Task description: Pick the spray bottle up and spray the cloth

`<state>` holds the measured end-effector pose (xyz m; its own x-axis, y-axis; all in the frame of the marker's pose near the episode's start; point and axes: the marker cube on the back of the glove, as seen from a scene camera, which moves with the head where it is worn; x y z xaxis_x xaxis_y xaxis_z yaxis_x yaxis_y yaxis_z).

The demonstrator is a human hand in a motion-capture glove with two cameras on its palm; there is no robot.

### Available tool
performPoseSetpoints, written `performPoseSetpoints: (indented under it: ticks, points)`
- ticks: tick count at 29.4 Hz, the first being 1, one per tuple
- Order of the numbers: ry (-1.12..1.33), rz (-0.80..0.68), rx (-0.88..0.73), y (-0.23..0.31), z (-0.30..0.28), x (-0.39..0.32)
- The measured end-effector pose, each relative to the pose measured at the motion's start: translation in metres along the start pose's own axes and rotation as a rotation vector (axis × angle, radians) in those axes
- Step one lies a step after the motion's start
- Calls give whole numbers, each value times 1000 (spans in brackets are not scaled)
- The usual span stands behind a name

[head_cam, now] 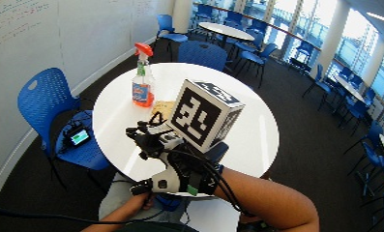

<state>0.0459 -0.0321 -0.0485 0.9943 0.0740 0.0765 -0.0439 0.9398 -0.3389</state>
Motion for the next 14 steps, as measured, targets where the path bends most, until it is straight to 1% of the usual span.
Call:
performPoseSetpoints:
  ticks: [14]
  points:
    - [58, 21, 5, 2, 2, 2]
